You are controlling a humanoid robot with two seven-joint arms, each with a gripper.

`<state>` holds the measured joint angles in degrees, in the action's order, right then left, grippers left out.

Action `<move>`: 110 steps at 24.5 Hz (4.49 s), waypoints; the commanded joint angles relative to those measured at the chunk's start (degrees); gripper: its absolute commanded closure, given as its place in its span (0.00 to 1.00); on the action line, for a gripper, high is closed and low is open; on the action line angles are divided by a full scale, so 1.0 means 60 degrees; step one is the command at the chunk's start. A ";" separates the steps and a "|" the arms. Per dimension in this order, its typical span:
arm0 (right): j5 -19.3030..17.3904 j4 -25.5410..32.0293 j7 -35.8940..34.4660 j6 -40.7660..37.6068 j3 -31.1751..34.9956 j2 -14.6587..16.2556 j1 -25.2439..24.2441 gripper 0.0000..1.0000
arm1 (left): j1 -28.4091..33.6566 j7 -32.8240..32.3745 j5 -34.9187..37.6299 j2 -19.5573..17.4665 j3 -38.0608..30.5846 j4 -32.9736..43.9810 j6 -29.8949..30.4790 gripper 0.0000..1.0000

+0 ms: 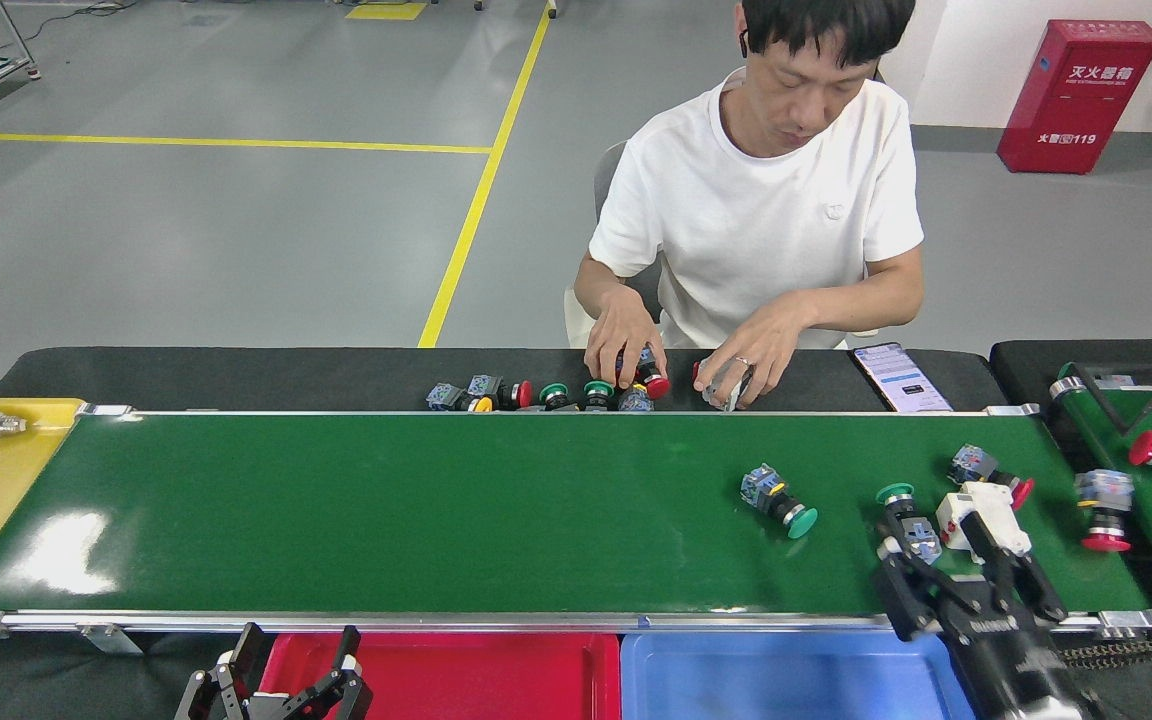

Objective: Pick switch part from conveyor to tray

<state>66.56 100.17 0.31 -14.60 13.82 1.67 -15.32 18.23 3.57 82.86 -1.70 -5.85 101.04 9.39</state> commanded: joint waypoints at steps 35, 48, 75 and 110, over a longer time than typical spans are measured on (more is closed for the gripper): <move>0.1914 -0.4287 0.0842 0.2653 -0.4354 -0.0542 0.4487 0.89 | -0.1223 -0.0185 0.1424 0.0006 0.0960 0.0064 0.0924 0.00; 0.1079 -0.0303 0.1003 -0.2723 -0.4369 -0.0439 0.1381 0.90 | -0.5354 -0.0639 0.2288 0.0387 0.2571 -0.4594 0.0983 0.00; 0.1240 -0.0332 0.0930 0.1349 -0.1996 -0.0205 0.1513 0.01 | -0.7053 -0.0536 0.2639 0.0694 0.2923 -0.7216 0.0324 0.34; -0.0371 -0.1767 0.1458 -0.0965 -0.4501 0.0894 0.3491 0.85 | -0.0417 -0.0243 0.0940 -0.1313 0.0857 -0.0712 0.1686 0.00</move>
<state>65.75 87.35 8.75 -17.30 -13.38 6.24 5.94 15.77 1.58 89.33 -10.36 0.83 96.07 20.14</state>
